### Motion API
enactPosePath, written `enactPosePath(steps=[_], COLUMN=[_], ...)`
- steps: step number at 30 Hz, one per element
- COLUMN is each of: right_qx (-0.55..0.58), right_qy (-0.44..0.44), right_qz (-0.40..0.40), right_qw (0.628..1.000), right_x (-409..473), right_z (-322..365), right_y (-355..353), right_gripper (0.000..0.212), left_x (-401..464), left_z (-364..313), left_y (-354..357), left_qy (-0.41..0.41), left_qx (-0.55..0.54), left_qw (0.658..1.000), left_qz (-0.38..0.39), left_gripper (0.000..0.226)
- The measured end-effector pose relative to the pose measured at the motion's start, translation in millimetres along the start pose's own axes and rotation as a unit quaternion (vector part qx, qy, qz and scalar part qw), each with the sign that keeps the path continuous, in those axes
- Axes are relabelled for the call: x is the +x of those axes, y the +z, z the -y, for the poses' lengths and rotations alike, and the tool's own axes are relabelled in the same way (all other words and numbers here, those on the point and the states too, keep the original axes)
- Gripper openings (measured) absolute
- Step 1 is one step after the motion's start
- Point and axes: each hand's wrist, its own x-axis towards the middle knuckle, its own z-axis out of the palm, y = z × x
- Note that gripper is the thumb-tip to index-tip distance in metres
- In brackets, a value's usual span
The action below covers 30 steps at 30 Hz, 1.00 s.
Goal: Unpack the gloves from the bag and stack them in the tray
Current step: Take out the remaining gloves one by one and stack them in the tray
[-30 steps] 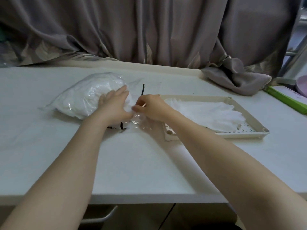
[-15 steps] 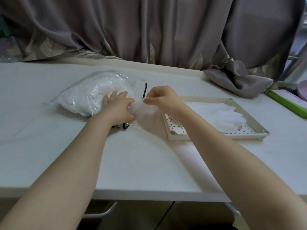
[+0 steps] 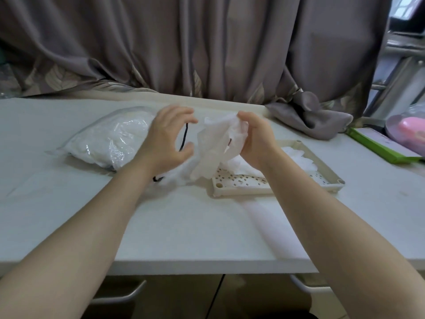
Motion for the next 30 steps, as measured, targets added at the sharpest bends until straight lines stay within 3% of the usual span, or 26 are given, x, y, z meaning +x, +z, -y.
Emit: enactPosePath(steps=[3,6,9,13,17,19,21,24,27,30], right_qx=[-0.048,-0.059,-0.088,-0.141,-0.156,-0.184,-0.183,-0.176,-0.109,-0.079], right_qy=[0.009,0.006,-0.025,-0.030,0.037,0.075,0.107,0.101,0.085,0.066], right_qz=[0.029,0.088,0.108,0.106,0.117,0.137,0.168,0.201,0.227,0.259], right_qw=[0.998,0.994,0.990,0.984,0.980,0.970,0.963,0.958,0.964,0.960], right_x=[-5,-12,-17,-24,-29,-32,-33,-31,-31,-34], right_z=[6,13,18,28,41,46,47,47,51,56], right_y=[-8,-14,-20,-37,-61,-75,-86,-98,-109,-123], right_gripper=[0.040,0.034,0.024,0.029,0.039,0.030,0.047,0.034,0.053,0.042], left_x=[9,20,31,39,39,40,41,47,54,60], left_z=[-46,-62,-68,-78,-82,-81,-82,-89,-95,-96], left_y=[6,19,19,19,22,23,23,26,29,33], left_qy=[0.002,0.011,-0.079,-0.169,-0.194,-0.219,-0.243,-0.262,-0.308,-0.323], left_qx=[-0.102,-0.095,-0.158,-0.315,-0.372,-0.421,-0.463,-0.505,-0.539,-0.531], left_qw=[0.994,0.995,0.984,0.930,0.892,0.864,0.838,0.812,0.775,0.768], left_qz=[0.040,0.003,-0.012,0.087,0.170,0.169,0.155,0.132,0.118,0.158], left_gripper=[0.062,0.036,0.019,0.008,0.019,0.026,0.032,0.040,0.044,0.041])
